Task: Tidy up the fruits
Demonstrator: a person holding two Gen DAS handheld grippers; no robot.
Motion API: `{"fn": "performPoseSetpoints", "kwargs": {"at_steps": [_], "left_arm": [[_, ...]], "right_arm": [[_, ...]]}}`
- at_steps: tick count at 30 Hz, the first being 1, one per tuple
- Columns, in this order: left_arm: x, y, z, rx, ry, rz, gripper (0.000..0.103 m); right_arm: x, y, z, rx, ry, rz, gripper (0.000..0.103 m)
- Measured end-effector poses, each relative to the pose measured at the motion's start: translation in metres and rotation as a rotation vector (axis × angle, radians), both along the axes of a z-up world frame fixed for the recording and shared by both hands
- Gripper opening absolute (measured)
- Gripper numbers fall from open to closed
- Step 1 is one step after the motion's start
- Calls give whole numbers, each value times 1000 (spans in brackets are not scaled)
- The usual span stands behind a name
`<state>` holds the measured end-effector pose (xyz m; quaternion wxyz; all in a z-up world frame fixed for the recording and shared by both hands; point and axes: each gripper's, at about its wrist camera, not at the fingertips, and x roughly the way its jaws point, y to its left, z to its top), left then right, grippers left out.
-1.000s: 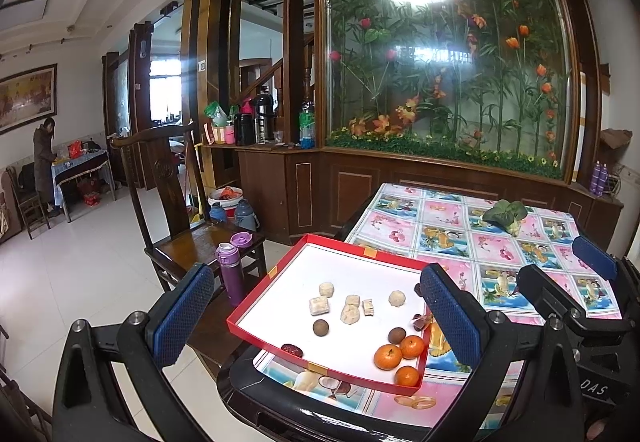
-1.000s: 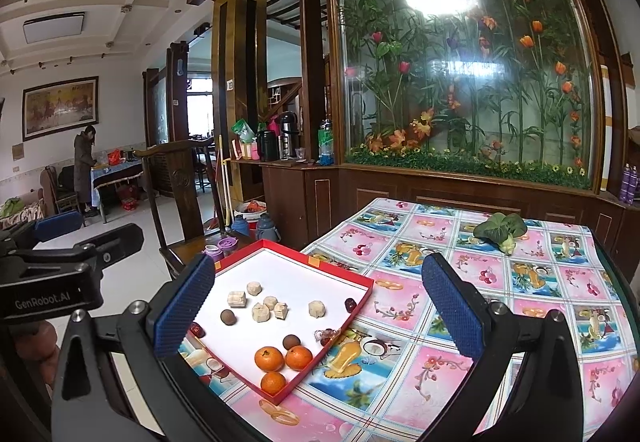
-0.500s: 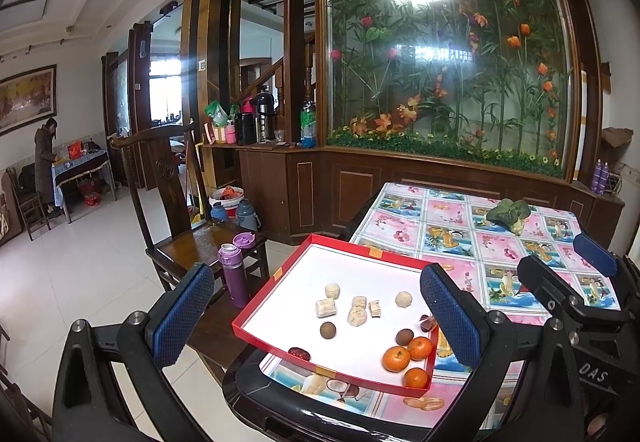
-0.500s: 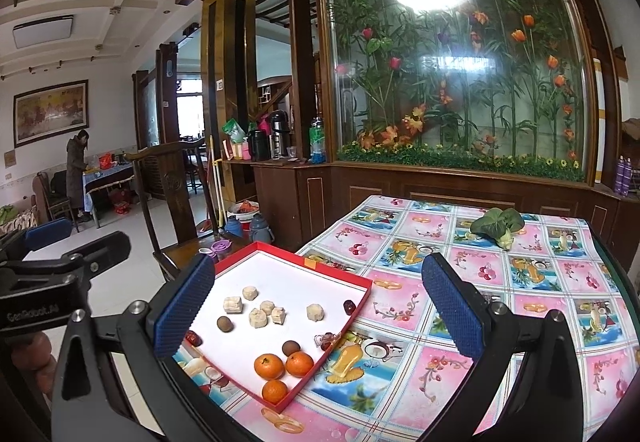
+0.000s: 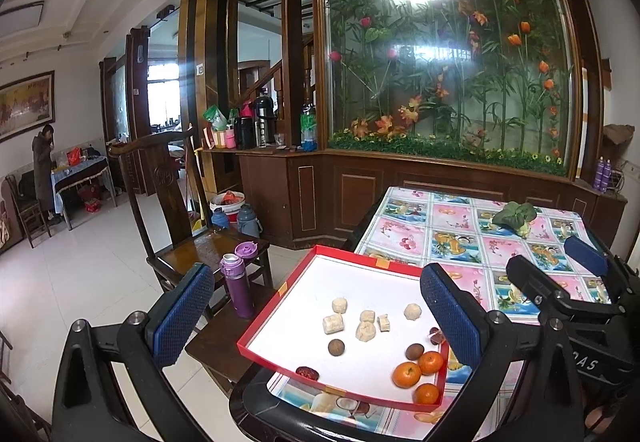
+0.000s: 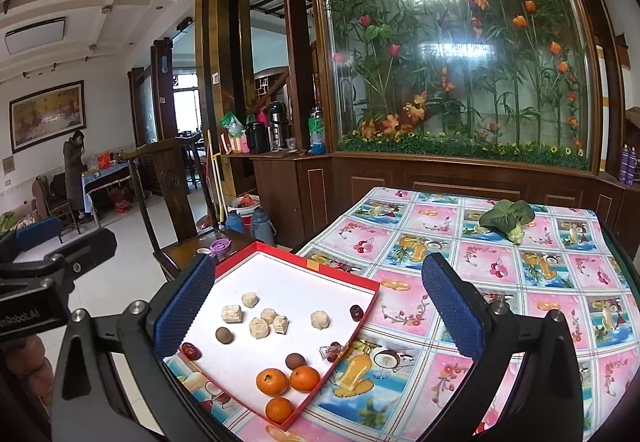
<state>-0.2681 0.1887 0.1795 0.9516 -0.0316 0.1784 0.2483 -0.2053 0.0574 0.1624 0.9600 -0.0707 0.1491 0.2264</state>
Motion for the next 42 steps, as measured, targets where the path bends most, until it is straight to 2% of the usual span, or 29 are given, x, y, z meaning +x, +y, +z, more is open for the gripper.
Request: {"fn": "performPoseSetpoints", "kwargs": {"at_steps": [25, 42], "left_arm": [[33, 20, 12, -3, 15, 1, 103], [57, 30, 6, -7, 49, -8, 103]], "right_arm": [[31, 26, -1, -31, 5, 28, 103], [60, 23, -13, -13, 71, 10, 103]]}}
